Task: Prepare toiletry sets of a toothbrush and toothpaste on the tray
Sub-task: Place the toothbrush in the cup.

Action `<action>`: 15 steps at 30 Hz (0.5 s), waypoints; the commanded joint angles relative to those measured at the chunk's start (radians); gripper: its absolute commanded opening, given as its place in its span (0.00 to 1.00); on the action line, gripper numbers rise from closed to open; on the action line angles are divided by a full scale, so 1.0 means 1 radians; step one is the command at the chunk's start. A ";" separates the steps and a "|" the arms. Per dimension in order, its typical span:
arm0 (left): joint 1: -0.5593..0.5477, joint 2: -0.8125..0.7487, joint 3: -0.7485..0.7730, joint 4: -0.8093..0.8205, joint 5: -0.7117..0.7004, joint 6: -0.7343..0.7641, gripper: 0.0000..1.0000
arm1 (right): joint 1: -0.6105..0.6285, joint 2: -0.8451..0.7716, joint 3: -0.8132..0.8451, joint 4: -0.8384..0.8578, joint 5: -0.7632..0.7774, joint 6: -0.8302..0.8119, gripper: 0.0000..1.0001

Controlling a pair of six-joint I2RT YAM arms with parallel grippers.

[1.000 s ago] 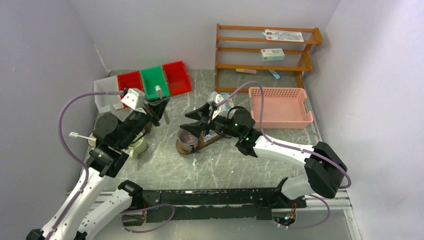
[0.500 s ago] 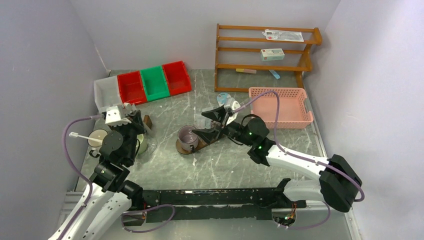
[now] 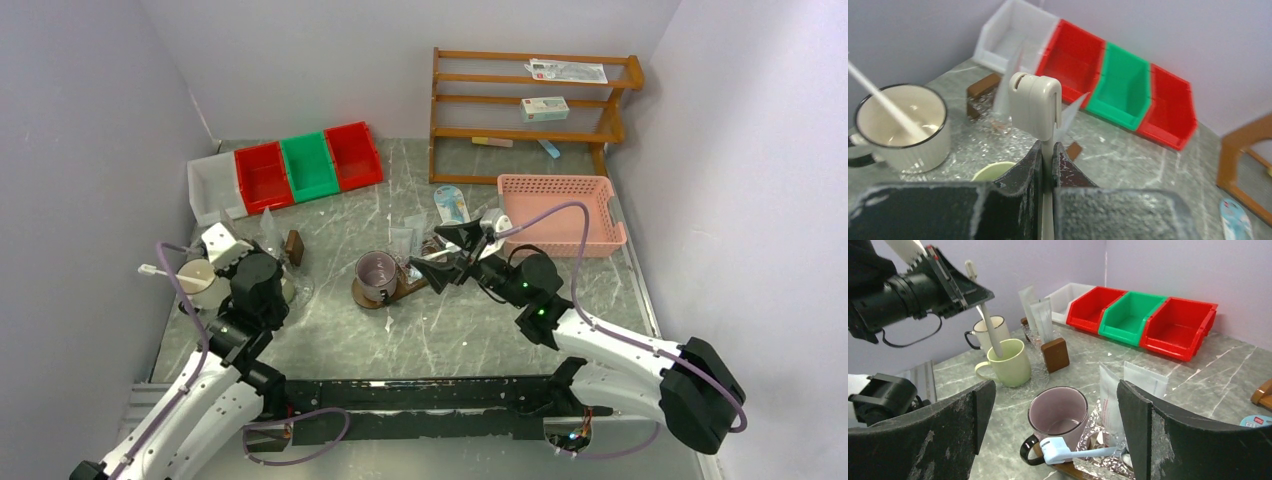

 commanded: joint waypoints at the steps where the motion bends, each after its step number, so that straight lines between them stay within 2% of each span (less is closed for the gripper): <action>1: 0.018 0.024 -0.036 -0.021 -0.229 -0.150 0.05 | -0.014 -0.035 -0.017 0.023 0.035 -0.024 0.96; 5: 0.068 0.035 -0.052 0.061 -0.237 -0.102 0.05 | -0.025 -0.047 -0.023 0.014 0.039 -0.031 0.97; 9: 0.168 0.062 -0.048 0.079 -0.147 -0.102 0.05 | -0.033 -0.050 -0.026 0.011 0.038 -0.033 0.97; 15: 0.302 0.136 -0.069 0.067 -0.015 -0.207 0.05 | -0.035 -0.055 -0.030 0.006 0.041 -0.041 0.97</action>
